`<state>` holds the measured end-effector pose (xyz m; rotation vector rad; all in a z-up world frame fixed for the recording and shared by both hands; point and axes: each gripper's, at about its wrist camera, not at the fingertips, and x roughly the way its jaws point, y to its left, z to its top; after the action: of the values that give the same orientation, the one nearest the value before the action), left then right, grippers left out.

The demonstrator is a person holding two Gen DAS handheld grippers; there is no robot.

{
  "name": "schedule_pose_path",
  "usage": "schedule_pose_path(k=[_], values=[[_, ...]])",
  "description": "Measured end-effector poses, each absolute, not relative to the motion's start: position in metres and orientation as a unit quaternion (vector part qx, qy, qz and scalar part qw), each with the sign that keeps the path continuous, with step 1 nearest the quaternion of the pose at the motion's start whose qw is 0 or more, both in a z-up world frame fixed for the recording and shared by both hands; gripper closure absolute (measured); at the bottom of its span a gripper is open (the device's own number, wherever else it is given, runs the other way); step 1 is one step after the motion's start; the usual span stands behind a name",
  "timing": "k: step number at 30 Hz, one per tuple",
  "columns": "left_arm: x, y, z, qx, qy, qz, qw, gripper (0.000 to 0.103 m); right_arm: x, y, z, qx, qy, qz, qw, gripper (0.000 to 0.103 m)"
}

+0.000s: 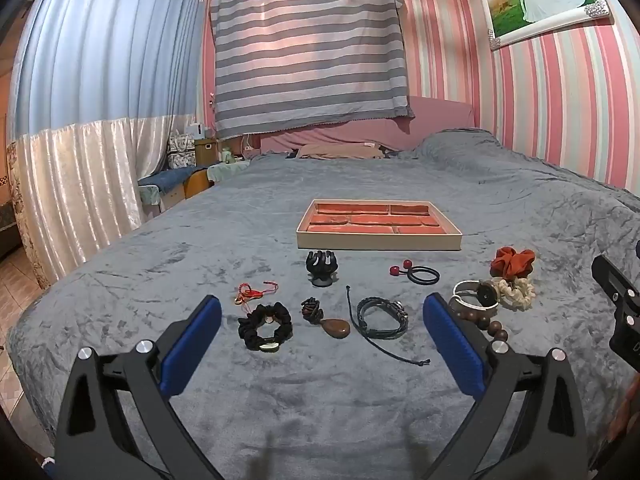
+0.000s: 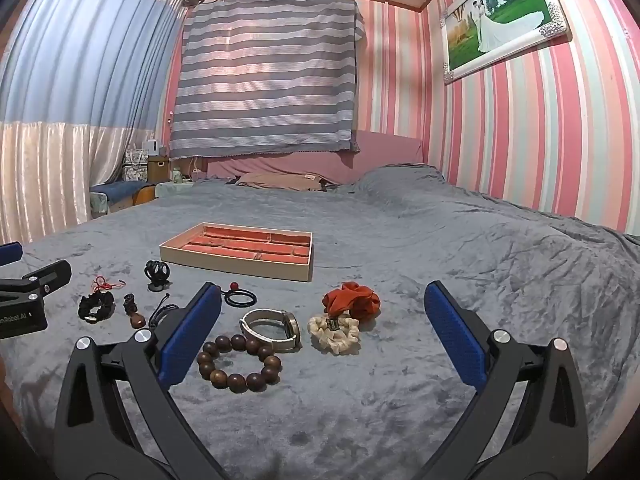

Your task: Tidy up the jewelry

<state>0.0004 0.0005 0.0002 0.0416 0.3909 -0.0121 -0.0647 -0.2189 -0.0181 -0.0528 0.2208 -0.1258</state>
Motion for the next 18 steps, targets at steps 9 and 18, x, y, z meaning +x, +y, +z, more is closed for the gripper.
schedule_pose_path(k=[9,18], values=[[-0.0002,-0.0027,0.0018,0.021,0.192,-0.006,0.981,0.004,-0.0674,-0.2206,-0.0159,-0.027,0.107,-0.063,0.992,0.004],[-0.0005,-0.0027,0.0018,0.021,0.191,-0.006,0.981,0.004,-0.0663,-0.2201,-0.0169,-0.029,0.107,-0.064,0.992,0.004]])
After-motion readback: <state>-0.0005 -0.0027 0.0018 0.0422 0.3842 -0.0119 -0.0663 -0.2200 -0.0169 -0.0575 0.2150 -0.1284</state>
